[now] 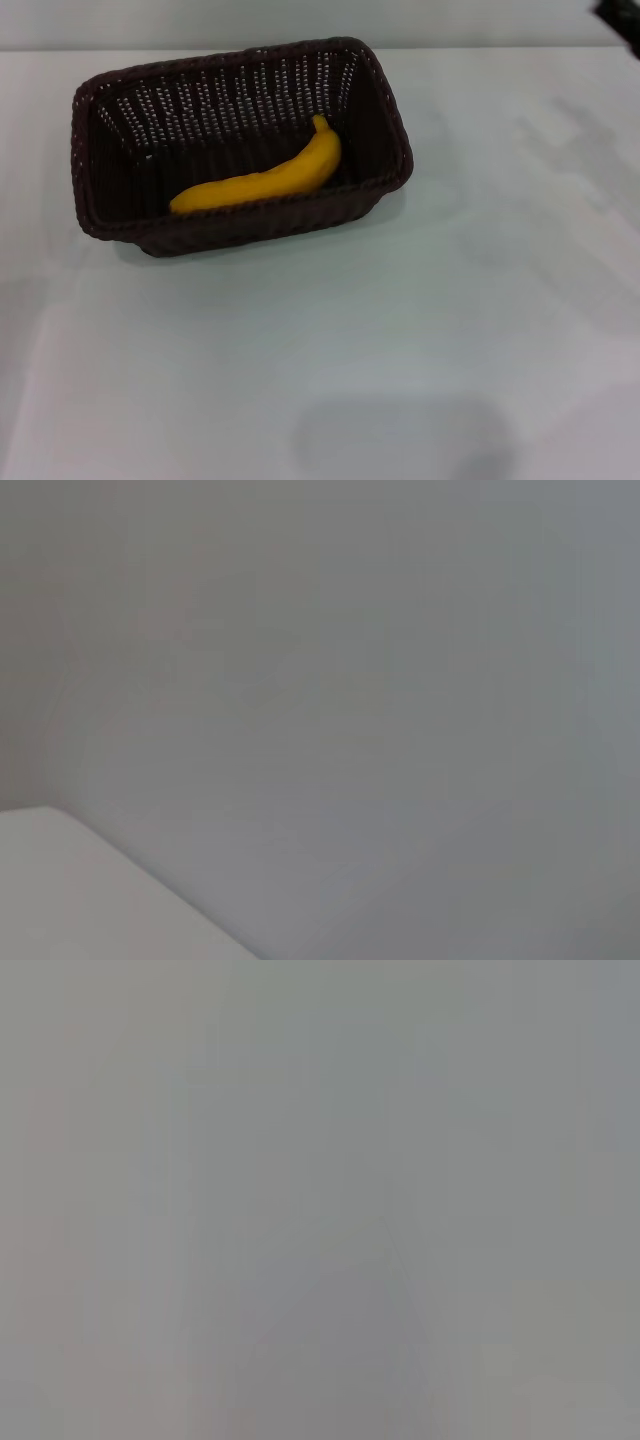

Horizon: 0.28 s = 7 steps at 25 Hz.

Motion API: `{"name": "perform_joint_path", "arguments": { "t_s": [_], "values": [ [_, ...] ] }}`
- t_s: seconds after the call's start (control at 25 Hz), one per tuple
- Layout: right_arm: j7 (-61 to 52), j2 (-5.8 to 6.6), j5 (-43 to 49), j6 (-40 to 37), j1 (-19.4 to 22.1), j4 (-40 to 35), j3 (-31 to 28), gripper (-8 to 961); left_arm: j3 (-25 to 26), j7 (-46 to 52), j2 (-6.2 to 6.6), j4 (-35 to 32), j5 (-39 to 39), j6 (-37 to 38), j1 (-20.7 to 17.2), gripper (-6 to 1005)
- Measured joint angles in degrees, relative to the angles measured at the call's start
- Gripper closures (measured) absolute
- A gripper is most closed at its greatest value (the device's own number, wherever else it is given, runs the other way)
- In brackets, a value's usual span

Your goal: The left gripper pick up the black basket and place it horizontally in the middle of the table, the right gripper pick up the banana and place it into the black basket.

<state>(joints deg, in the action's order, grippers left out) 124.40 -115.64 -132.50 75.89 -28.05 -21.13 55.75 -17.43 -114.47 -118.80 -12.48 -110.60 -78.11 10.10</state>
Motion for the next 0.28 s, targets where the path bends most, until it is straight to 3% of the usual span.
{"name": "perform_joint_path", "arguments": {
  "t_s": [0.28],
  "values": [
    [20.7,-0.03,-0.1,-3.1,0.4,10.6,-11.8,225,0.1,-5.6,-0.18,0.1,-0.3,-0.2,-0.4,131]
  ]
}}
